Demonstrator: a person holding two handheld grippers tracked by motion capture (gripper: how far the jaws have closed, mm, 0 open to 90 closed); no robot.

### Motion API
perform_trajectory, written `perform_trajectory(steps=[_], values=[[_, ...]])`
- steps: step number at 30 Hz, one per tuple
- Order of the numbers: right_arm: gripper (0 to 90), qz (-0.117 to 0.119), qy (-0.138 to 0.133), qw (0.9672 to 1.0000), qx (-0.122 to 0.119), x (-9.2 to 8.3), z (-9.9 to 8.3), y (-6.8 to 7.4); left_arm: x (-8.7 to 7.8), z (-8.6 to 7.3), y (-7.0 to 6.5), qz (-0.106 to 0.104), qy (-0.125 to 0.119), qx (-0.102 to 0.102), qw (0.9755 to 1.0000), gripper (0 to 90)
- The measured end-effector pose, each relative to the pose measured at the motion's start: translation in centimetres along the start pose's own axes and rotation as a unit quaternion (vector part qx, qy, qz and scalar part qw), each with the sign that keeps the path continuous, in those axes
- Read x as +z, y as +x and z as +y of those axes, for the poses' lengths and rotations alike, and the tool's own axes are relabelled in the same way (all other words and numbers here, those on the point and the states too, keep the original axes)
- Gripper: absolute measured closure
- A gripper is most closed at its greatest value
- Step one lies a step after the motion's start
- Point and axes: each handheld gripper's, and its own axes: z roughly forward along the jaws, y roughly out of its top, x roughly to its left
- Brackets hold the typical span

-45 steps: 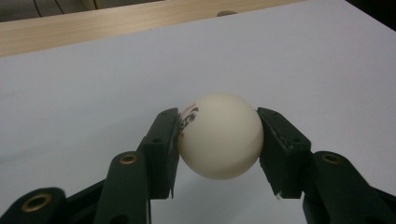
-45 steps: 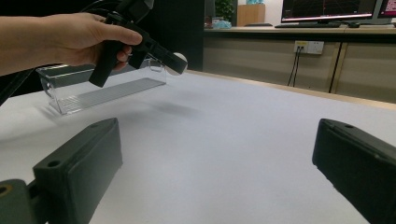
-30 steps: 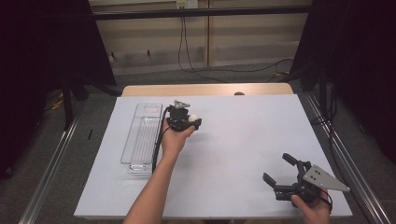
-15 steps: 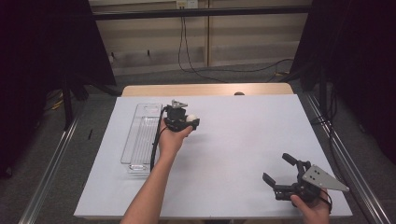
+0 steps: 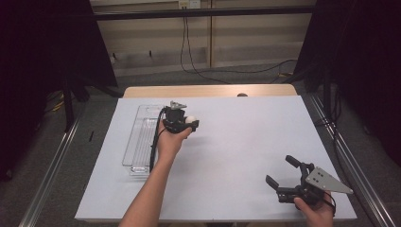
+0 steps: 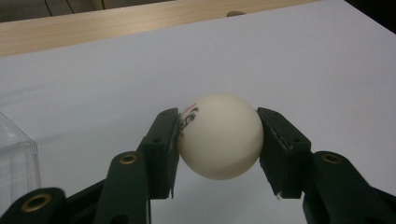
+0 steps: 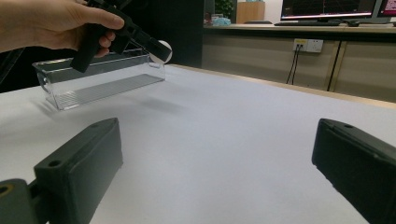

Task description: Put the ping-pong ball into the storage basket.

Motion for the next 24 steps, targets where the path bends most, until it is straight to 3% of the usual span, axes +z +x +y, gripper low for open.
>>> perform_trajectory(steps=[9, 11, 12, 15, 18, 24], values=[[1.2, 0.000, -0.002, 1.0000, 0.000, 0.0, 0.0, 0.0, -0.3, 0.0, 0.1, 0.003, 0.003, 0.001, 1.0000, 51.2], [1.2, -0.002, -0.004, 1.0000, 0.005, 0.1, 0.0, 0.1, -0.3, 0.0, 0.1, 0.000, -0.002, -0.009, 1.0000, 51.2], [1.2, -0.002, -0.004, 1.0000, 0.006, 0.1, 0.0, 0.1, -0.4, 0.0, 0.2, -0.002, 0.004, -0.001, 1.0000, 51.2], [1.2, 0.000, -0.003, 1.0000, 0.002, 0.0, 0.0, 0.0, -0.5, 0.0, 0.2, 0.001, 0.005, -0.002, 1.0000, 51.2], [1.2, 0.000, -0.003, 1.0000, 0.001, 0.0, 0.0, 0.0, -0.6, 0.0, 0.1, 0.001, -0.002, -0.011, 0.9999, 51.1], [1.2, -0.001, -0.003, 1.0000, 0.001, 0.0, 0.0, 0.0, -1.1, 0.0, 0.4, 0.003, 0.005, -0.001, 1.0000, 51.2]])
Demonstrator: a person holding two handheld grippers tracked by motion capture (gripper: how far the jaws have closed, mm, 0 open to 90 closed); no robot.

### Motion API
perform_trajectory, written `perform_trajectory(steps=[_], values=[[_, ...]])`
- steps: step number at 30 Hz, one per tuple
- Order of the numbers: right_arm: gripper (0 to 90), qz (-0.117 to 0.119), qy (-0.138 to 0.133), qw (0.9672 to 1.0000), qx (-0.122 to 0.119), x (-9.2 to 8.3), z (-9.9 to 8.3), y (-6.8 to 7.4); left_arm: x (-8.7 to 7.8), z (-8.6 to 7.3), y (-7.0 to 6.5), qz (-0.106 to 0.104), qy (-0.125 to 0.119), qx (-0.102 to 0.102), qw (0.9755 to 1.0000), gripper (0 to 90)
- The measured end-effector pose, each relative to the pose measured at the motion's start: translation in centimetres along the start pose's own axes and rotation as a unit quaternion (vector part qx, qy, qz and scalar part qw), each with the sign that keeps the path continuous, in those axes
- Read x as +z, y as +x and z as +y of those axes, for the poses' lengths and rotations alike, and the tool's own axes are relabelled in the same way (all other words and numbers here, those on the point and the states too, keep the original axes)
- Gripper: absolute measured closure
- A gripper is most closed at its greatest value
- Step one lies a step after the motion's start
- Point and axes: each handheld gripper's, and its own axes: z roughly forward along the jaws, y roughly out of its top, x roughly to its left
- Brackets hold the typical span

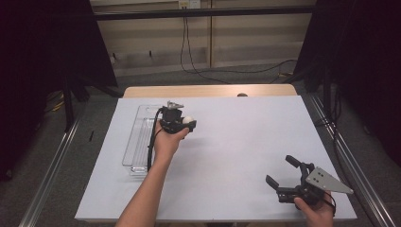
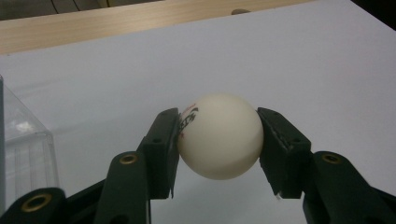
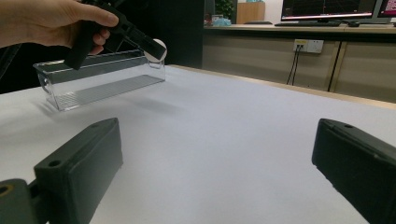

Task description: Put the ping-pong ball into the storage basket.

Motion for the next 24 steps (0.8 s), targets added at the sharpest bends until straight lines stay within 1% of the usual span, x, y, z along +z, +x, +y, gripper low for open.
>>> perform_trajectory(steps=[1, 2, 3, 4, 6, 7, 10, 11, 12, 13, 15, 16, 17, 18, 19, 20, 22, 23, 24], values=[[1.2, -0.002, -0.002, 1.0000, 0.004, 0.0, 0.0, 0.1, 0.0, 0.0, 0.0, 0.002, -0.003, -0.004, 1.0000, 51.2], [1.2, 0.000, 0.000, 1.0000, 0.001, 0.0, 0.0, 0.0, -0.1, 0.0, -0.1, 0.001, -0.007, -0.009, 0.9999, 51.2], [1.2, 0.001, 0.000, 1.0000, 0.002, 0.0, 0.0, 0.0, -0.2, 0.0, 0.0, 0.002, -0.001, -0.001, 1.0000, 51.2], [1.2, 0.001, 0.000, 1.0000, 0.003, 0.0, 0.0, 0.1, -0.3, 0.0, 0.1, -0.001, 0.001, 0.001, 1.0000, 51.2], [1.2, 0.002, 0.000, 1.0000, 0.003, 0.0, 0.0, 0.1, -0.3, 0.0, 0.0, -0.001, -0.008, -0.009, 0.9999, 51.2], [1.3, 0.002, 0.000, 1.0000, 0.003, 0.0, 0.0, 0.1, -0.4, 0.0, 0.1, -0.003, -0.004, -0.003, 1.0000, 51.2], [1.2, 0.001, 0.000, 1.0000, 0.002, 0.0, 0.0, 0.0, -0.6, 0.0, 0.2, -0.002, -0.003, -0.004, 1.0000, 51.2], [1.2, 0.001, 0.001, 1.0000, 0.002, 0.0, 0.0, 0.0, -0.6, 0.0, 0.1, 0.003, -0.008, -0.010, 0.9999, 51.2], [1.2, 0.001, 0.000, 1.0000, 0.002, 0.0, 0.0, 0.0, -0.6, 0.0, 0.2, 0.003, -0.009, -0.010, 0.9999, 51.2], [1.2, 0.001, 0.000, 1.0000, 0.001, 0.0, 0.0, 0.0, -0.8, 0.0, 0.4, 0.000, 0.000, -0.001, 1.0000, 51.2], [1.2, 0.001, 0.000, 1.0000, 0.001, 0.0, 0.0, 0.0, -0.8, 0.0, 0.4, 0.000, -0.004, -0.006, 1.0000, 51.2], [1.2, 0.001, 0.000, 1.0000, 0.001, 0.0, 0.0, 0.0, -0.8, 0.0, 0.4, 0.000, -0.004, -0.005, 1.0000, 51.2], [1.2, 0.002, 0.001, 1.0000, 0.002, 0.0, 0.0, 0.1, -0.8, 0.0, 0.3, 0.002, -0.008, -0.013, 0.9999, 51.2], [1.2, 0.000, 0.002, 1.0000, 0.004, 0.0, 0.0, 0.1, -0.9, 0.0, 0.3, 0.003, -0.008, -0.013, 0.9999, 51.2], [1.2, 0.000, 0.002, 1.0000, 0.004, 0.0, 0.0, 0.1, -1.1, 0.0, 0.5, 0.004, 0.002, -0.001, 1.0000, 51.2], [1.2, 0.002, 0.003, 1.0000, -0.001, 0.0, 0.0, 0.1, -1.0, 0.0, 0.4, 0.005, -0.005, -0.010, 0.9999, 51.2], [1.2, 0.000, 0.002, 1.0000, -0.002, 0.0, 0.1, 0.1, -1.1, -0.1, 0.6, 0.002, -0.004, -0.005, 1.0000, 51.2], [1.2, 0.000, 0.001, 1.0000, -0.002, 0.0, 0.1, 0.1, -1.1, -0.1, 0.5, 0.002, -0.008, -0.015, 0.9999, 51.2], [1.2, 0.001, 0.002, 1.0000, -0.002, 0.0, 0.0, 0.1, -1.1, -0.1, 0.5, 0.002, -0.008, -0.014, 0.9999, 51.2]])
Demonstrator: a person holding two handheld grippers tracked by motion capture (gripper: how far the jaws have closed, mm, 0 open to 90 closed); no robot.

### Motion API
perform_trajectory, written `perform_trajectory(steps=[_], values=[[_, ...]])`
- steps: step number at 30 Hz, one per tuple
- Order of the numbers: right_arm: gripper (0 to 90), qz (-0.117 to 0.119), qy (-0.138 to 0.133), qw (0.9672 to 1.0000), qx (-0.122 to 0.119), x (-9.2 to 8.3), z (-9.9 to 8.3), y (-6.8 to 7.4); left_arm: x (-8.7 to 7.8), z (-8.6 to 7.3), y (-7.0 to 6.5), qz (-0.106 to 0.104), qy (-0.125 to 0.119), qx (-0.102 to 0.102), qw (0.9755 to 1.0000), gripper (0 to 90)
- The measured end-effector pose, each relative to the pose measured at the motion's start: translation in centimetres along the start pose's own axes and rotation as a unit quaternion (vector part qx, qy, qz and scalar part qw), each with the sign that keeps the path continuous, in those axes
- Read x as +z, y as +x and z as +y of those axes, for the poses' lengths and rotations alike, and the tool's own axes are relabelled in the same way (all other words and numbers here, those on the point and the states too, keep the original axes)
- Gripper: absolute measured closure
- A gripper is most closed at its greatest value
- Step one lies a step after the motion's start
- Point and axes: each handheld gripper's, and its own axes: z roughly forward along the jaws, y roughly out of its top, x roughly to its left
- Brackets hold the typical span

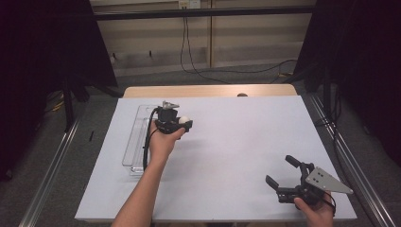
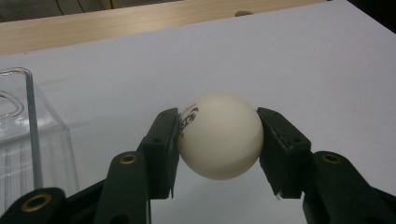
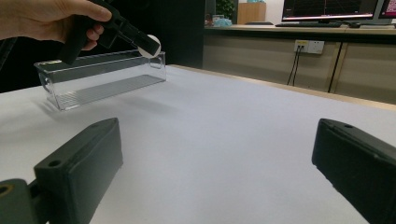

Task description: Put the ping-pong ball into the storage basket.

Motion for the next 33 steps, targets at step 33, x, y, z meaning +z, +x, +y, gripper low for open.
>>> perform_trajectory(steps=[33], values=[[1.2, 0.001, 0.002, 1.0000, -0.001, 0.1, 0.0, 0.0, -1.9, 0.2, 1.4, 0.007, 0.005, 0.003, 1.0000, 51.2]])
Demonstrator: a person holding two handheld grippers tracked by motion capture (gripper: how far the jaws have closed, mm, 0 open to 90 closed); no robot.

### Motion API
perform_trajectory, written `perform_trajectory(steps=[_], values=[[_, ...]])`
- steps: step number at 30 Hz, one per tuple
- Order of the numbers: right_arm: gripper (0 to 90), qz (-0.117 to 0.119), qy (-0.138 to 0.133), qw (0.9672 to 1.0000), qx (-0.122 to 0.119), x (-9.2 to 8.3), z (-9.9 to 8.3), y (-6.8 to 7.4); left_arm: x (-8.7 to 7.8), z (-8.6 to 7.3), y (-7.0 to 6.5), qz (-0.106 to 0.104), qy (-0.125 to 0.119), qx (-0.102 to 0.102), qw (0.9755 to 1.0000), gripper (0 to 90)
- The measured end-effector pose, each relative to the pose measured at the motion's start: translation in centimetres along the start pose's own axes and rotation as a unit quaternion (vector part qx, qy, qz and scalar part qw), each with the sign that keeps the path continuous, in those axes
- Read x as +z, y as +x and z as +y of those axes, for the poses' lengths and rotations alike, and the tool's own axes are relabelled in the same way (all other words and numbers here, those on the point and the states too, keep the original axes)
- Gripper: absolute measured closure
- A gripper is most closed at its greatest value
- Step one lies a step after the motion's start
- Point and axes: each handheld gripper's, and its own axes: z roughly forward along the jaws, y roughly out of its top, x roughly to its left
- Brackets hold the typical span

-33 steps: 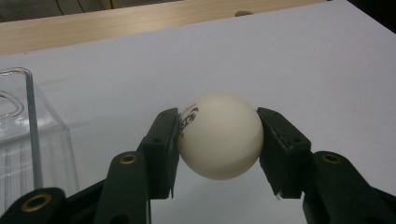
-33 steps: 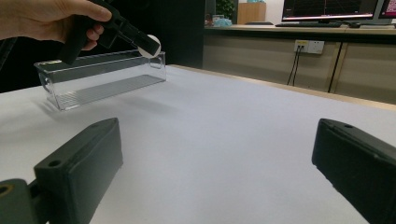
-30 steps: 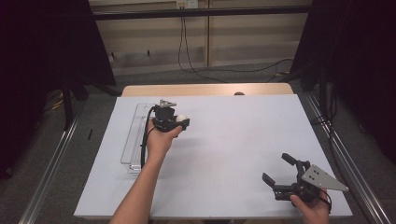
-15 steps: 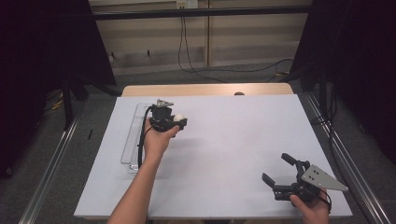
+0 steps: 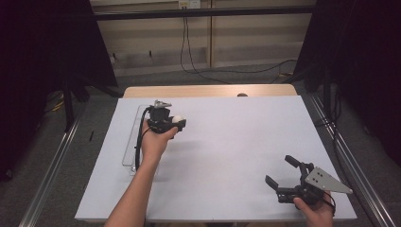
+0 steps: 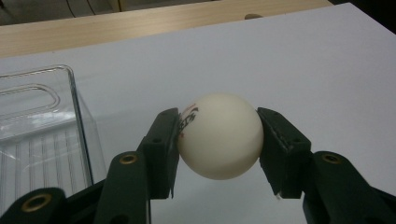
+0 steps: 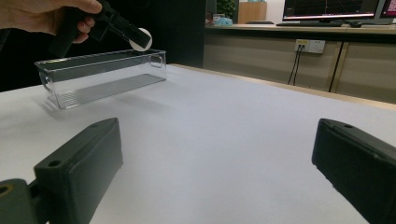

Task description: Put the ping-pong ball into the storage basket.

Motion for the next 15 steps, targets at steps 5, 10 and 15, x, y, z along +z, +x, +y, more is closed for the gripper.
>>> perform_trajectory(steps=[5, 10, 15], values=[[1.2, 0.000, -0.001, 1.0000, 0.007, 0.04, 0.00, 0.07, -0.32, 0.04, 0.12, 0.004, -0.006, -0.008, 0.9999, 51.2], [1.3, -0.001, -0.001, 1.0000, 0.007, 0.04, 0.00, 0.06, -0.49, -0.05, 0.28, 0.007, -0.005, -0.008, 0.9999, 51.2], [1.2, 0.001, 0.001, 1.0000, 0.000, -0.05, -0.01, -0.03, -0.72, -0.10, 0.51, 0.006, -0.004, -0.010, 0.9999, 51.2]])
